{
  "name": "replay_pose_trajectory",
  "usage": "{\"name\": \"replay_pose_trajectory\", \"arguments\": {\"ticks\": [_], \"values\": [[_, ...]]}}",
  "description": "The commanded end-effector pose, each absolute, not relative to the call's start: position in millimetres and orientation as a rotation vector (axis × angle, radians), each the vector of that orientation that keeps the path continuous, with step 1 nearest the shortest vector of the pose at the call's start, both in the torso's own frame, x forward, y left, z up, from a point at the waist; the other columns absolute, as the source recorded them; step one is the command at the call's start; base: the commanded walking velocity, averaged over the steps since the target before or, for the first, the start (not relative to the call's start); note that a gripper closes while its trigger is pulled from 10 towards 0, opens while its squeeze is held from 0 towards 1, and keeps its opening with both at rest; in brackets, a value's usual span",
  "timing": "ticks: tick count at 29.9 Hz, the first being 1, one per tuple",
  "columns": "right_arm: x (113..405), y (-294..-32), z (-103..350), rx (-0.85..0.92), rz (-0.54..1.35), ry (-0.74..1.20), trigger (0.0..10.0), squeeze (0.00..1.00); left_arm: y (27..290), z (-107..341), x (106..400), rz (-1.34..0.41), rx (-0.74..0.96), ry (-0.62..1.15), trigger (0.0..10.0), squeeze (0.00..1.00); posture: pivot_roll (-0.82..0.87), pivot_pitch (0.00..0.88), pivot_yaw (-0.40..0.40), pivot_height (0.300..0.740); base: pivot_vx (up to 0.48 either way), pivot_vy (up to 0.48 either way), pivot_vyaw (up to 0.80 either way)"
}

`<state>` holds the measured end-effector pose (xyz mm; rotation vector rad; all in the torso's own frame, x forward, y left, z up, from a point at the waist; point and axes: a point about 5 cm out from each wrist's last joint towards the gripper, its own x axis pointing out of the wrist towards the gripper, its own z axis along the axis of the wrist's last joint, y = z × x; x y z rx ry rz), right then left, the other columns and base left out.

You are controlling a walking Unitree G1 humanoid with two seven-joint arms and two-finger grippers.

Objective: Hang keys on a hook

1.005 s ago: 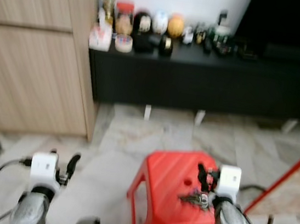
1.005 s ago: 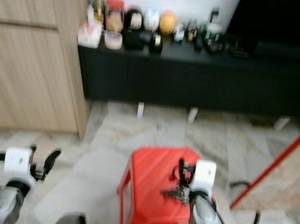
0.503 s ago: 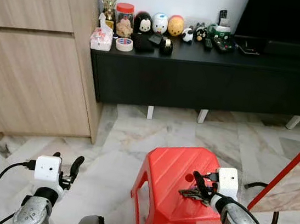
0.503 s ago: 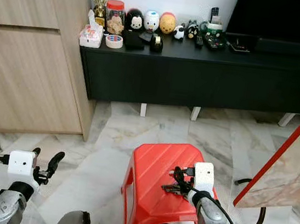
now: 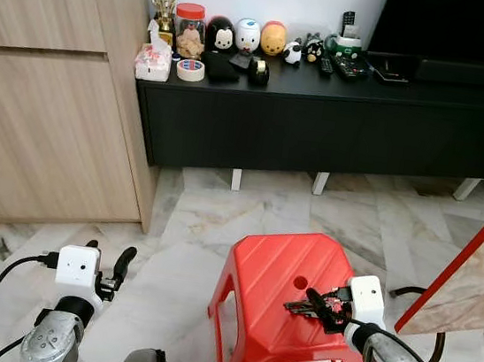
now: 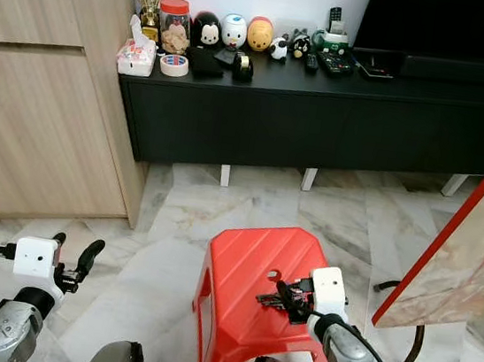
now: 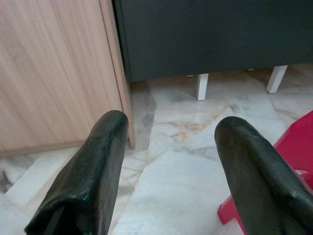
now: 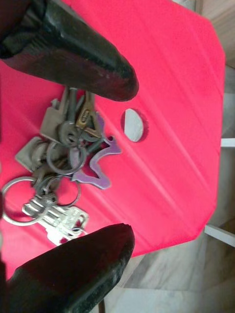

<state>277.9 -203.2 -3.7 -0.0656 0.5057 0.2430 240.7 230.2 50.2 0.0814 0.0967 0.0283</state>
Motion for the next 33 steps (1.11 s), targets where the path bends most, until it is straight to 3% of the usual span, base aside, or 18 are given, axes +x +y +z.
{"name": "replay_pose_trajectory", "arguments": {"ticks": [1,33], "values": [[276.2,-206.3,-7.5,-0.083,0.246,0.561,10.0,0.0,233.2,46.1,238.3,0.024,0.094,0.126,10.0,0.0,0.09,0.0,-0.024,0.591,0.0,0.0,0.0],[276.0,-185.3,-19.0,0.014,0.226,0.658,10.0,0.0,235.5,47.9,236.9,0.017,0.118,0.137,10.0,0.0,0.11,0.0,-0.008,0.591,0.0,0.0,0.0]]}}
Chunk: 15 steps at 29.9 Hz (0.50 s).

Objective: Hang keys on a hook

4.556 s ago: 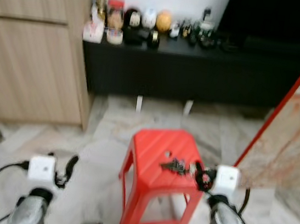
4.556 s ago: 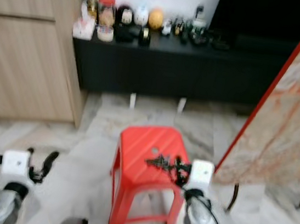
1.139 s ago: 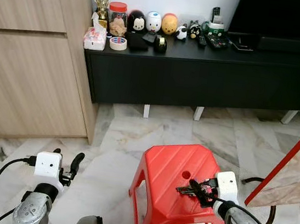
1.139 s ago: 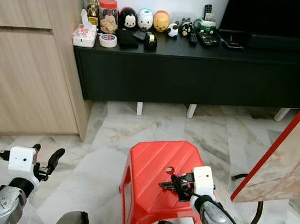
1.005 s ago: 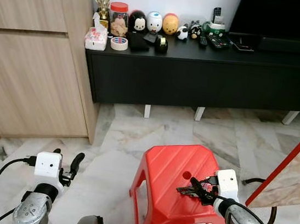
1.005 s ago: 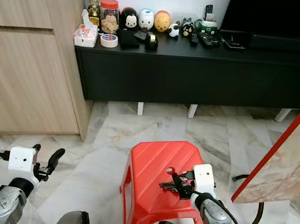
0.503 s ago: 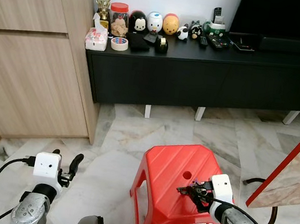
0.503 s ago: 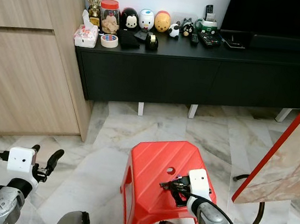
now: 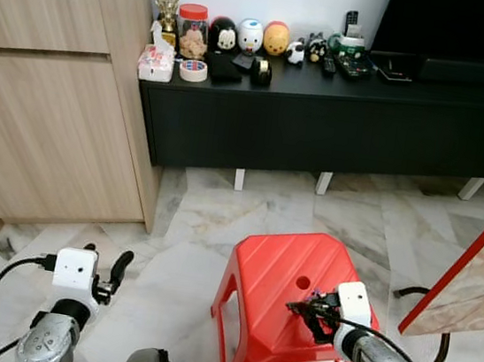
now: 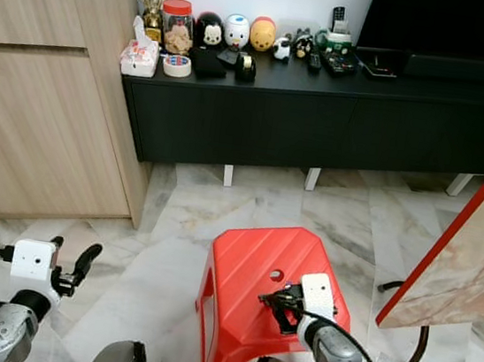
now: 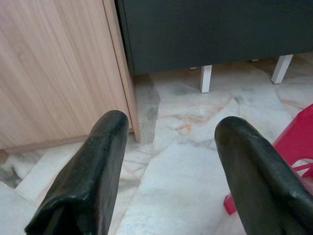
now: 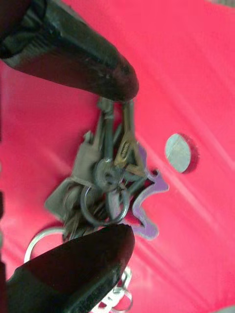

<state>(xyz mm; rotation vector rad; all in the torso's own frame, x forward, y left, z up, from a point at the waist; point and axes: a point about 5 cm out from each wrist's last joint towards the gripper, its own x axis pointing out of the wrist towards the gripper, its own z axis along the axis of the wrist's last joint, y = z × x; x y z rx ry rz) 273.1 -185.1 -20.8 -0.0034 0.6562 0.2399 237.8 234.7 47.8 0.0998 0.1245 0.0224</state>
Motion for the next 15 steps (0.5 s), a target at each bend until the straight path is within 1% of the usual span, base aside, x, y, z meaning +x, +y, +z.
{"name": "replay_pose_trajectory", "arguments": {"ticks": [1,6,7,8,9,10,15], "values": [[276.8,-184.2,-18.5,0.022,0.224,0.658,10.0,0.0,235.6,47.9,236.8,0.016,0.118,0.138,10.0,0.0,0.11,0.0,-0.008,0.591,0.0,0.0,0.0],[277.3,-180.6,-19.5,0.024,0.221,0.674,10.0,0.0,235.6,47.8,236.2,0.017,0.12,0.139,10.0,0.0,0.12,0.0,-0.008,0.591,0.0,0.0,0.0],[276.9,-180.5,-20.0,0.023,0.218,0.678,9.8,0.0,235.6,47.8,236.1,0.017,0.12,0.139,10.0,0.0,0.12,0.0,-0.009,0.591,0.0,0.0,0.0],[276.4,-180.4,-20.7,0.026,0.211,0.683,4.7,0.0,235.6,47.8,235.9,0.018,0.12,0.139,10.0,0.0,0.12,0.0,-0.009,0.591,0.0,0.0,0.0],[276.2,-180.4,-21.1,0.03,0.207,0.685,4.7,0.0,235.6,47.9,235.7,0.018,0.121,0.139,10.0,0.0,0.12,0.0,-0.009,0.591,0.0,0.0,0.0],[276.3,-179.4,-21.1,0.035,0.211,0.685,0.0,0.0,235.6,47.8,235.5,0.018,0.12,0.139,10.0,0.0,0.12,0.0,-0.009,0.591,0.0,0.0,0.0],[275.8,-177.8,-21.9,0.035,0.215,0.692,0.0,0.0,235.3,47.5,235.2,0.017,0.12,0.141,10.0,0.0,0.12,0.0,-0.008,0.591,0.0,0.0,0.0]]}}
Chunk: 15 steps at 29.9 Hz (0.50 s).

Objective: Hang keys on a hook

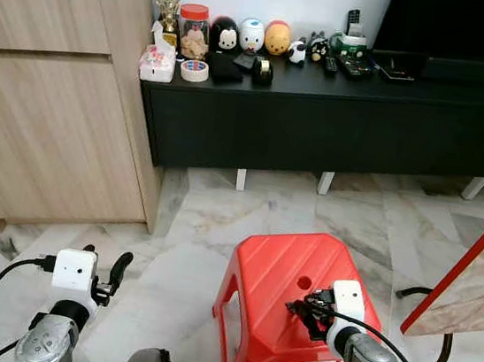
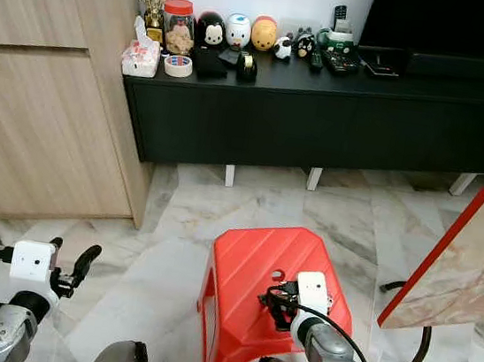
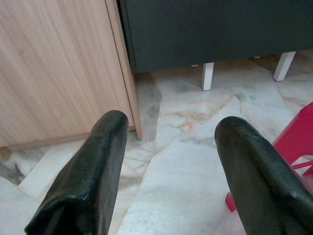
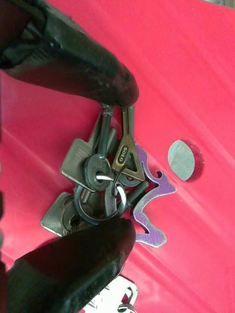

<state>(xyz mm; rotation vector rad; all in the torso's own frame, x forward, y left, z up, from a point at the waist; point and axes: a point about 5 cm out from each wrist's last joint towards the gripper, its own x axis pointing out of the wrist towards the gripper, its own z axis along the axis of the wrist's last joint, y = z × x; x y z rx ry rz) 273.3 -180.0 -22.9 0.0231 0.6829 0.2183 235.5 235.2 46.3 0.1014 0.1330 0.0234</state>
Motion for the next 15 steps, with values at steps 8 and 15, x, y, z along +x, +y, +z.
{"name": "replay_pose_trajectory", "arguments": {"ticks": [8,15], "values": [[273.4,-178.3,-24.0,0.033,0.212,0.703,0.0,0.0,235.3,47.5,235.4,0.02,0.121,0.14,10.0,0.0,0.12,0.0,-0.01,0.591,0.0,0.0,0.0],[275.8,-177.6,-22.0,0.029,0.214,0.694,0.0,0.0,235.2,47.2,235.8,0.02,0.122,0.142,10.0,0.0,0.12,0.0,-0.012,0.591,0.0,0.0,0.0]]}}
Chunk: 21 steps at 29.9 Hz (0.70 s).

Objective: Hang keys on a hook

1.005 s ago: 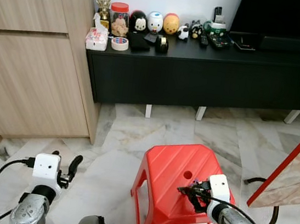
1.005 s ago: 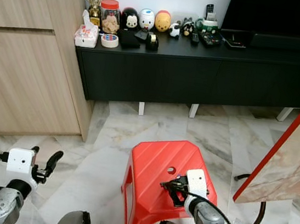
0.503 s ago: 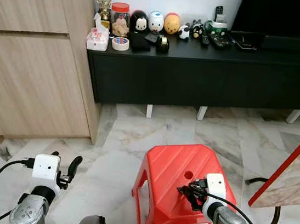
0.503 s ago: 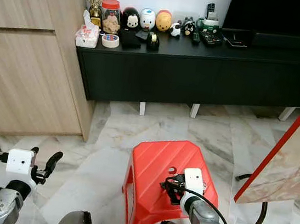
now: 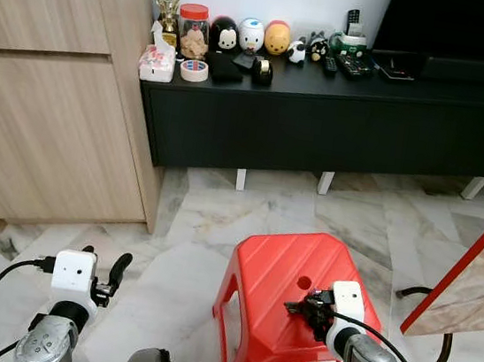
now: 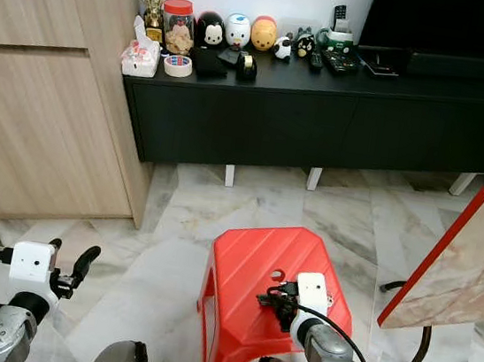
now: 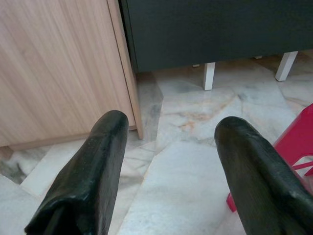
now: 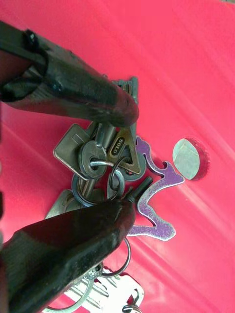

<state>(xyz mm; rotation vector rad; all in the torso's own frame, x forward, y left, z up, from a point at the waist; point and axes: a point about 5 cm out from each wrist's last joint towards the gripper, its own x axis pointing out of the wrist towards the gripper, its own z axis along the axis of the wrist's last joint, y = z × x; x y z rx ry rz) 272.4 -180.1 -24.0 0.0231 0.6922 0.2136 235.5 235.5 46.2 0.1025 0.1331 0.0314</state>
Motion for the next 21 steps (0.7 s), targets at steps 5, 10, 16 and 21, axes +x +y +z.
{"name": "replay_pose_trajectory", "arguments": {"ticks": [5,10,16,21], "values": [[278.2,-176.9,-19.9,0.025,0.212,0.682,0.0,0.0,235.4,47.1,236.2,0.023,0.125,0.142,10.0,0.0,0.12,0.0,-0.013,0.591,0.0,0.0,0.0],[285.9,-178.2,-12.5,0.019,0.184,0.632,0.0,0.0,236.4,47.2,236.4,0.026,0.128,0.143,10.0,0.0,0.12,0.0,-0.012,0.591,0.0,0.0,0.0],[293.1,-173.4,-5.6,0.034,0.189,0.587,0.0,0.0,237.0,47.4,236.8,0.029,0.13,0.143,10.0,0.0,0.12,0.0,-0.012,0.591,0.0,0.0,0.0],[294.2,-166.0,-4.9,0.042,0.216,0.58,0.0,0.0,236.6,47.3,237.1,0.03,0.13,0.142,10.0,0.0,0.12,0.0,-0.015,0.591,0.0,0.0,0.0]]}}
